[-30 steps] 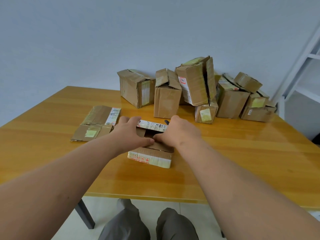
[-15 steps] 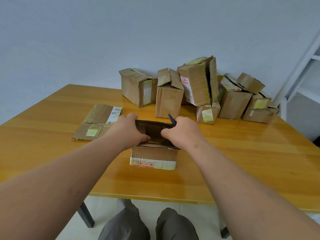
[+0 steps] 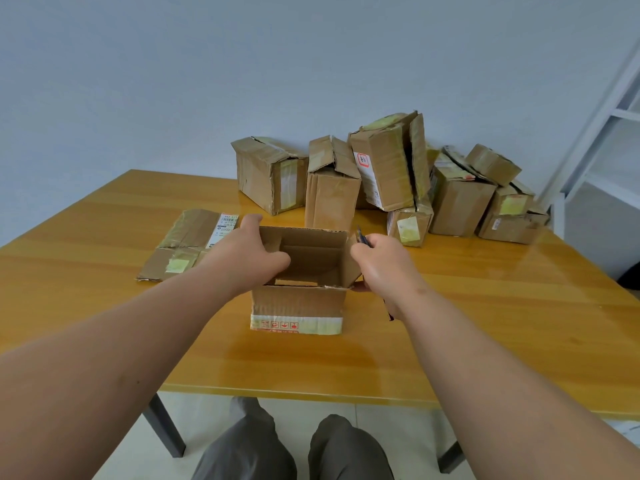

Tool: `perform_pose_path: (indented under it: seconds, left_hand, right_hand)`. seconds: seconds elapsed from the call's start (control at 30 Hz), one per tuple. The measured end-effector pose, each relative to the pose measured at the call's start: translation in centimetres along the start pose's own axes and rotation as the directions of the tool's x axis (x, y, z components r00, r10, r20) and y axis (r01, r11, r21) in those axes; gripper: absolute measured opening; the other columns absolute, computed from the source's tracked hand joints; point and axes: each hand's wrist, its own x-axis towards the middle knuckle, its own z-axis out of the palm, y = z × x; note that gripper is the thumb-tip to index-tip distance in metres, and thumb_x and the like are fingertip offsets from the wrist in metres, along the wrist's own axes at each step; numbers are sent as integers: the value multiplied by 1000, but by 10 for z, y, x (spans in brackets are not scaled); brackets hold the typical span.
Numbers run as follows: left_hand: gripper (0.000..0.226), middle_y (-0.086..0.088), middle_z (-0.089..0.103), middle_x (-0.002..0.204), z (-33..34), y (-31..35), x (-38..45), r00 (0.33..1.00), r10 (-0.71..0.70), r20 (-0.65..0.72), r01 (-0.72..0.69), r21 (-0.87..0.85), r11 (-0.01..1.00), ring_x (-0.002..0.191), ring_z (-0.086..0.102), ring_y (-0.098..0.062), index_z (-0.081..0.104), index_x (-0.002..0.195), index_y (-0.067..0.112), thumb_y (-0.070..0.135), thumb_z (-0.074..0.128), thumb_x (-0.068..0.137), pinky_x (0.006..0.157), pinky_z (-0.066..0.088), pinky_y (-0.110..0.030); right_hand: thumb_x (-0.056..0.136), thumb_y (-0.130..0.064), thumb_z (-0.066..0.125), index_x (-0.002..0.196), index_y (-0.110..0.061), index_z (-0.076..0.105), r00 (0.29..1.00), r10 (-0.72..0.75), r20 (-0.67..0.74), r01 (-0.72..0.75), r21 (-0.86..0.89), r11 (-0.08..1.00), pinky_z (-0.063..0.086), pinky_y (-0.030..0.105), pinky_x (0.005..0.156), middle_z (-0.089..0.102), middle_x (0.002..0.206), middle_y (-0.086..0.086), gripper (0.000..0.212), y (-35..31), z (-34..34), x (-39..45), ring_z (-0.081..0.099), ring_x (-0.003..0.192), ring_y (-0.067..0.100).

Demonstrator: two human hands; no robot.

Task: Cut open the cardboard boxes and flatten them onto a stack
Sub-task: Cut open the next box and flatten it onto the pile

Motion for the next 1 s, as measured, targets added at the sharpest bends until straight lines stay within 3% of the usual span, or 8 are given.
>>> perform_pose_path:
  seconds: [0.17,0.23,0.3,0.4,0.53,0.7,0.87,1.0]
  left_hand:
    - [53,-9,51,121,-5,0,0,997,-55,-51,41,-251,967,88,62,-26,28,150,27,18,40,99,68,61,-43]
    - [49,-7,53,113,-6,-2,2,994,-80,-76,48,-358,933,89,61,-26,36,145,29,14,37,98,65,60,-42]
    - [46,-8,55,111,-7,-5,4,990,-118,-82,64,-480,875,92,60,-26,45,135,29,8,38,96,65,60,-42]
    - [38,-13,54,116,-7,-10,7,983,-179,-44,102,-680,726,102,59,-31,51,117,25,-2,41,92,70,61,-47]
    - [40,-15,49,120,-3,-18,10,976,-217,11,134,-818,560,110,56,-33,50,117,19,-11,43,91,72,60,-48]
    - [43,-20,50,117,0,-37,6,965,-227,133,216,-894,393,108,59,-35,49,117,15,-16,35,91,71,57,-47]
    - [37,-21,55,117,0,-61,-1,943,-259,207,305,-850,429,101,62,-31,55,109,11,-15,32,94,68,59,-43]
    - [40,-9,61,122,-3,-76,-8,952,-216,216,303,-565,768,99,64,-20,64,114,18,-11,46,94,63,59,-30]
  right_hand:
    - [95,-17,44,83,-6,54,997,-60,-45,61,10,998,57,44,66,53,78,15,19,-1,-2,0,55,73,30]
    - [94,-14,44,75,-10,47,990,-139,-37,136,-60,989,36,35,55,39,67,5,20,-3,-3,-1,39,62,21]
    - [94,-12,44,73,-12,46,977,-211,-11,209,-107,972,28,31,53,38,65,3,21,-5,-5,-1,35,60,17]
    - [94,-14,45,85,-12,57,950,-308,44,310,-187,932,36,35,54,51,71,7,16,-8,-6,-3,45,63,19]
    - [95,-18,45,104,-17,61,926,-365,100,377,-306,874,52,45,66,64,85,9,18,-6,-6,-5,59,77,26]
    - [95,-18,46,110,-23,59,899,-366,240,434,-394,810,44,33,59,60,79,0,20,-7,-4,-11,56,72,19]
    - [93,-18,47,103,-16,60,882,-335,332,458,-430,778,40,34,57,60,81,3,16,-6,7,-16,56,74,24]
    - [93,-19,47,112,-26,61,877,-270,397,449,-477,756,37,27,56,59,83,-6,25,-1,15,-17,52,73,14]
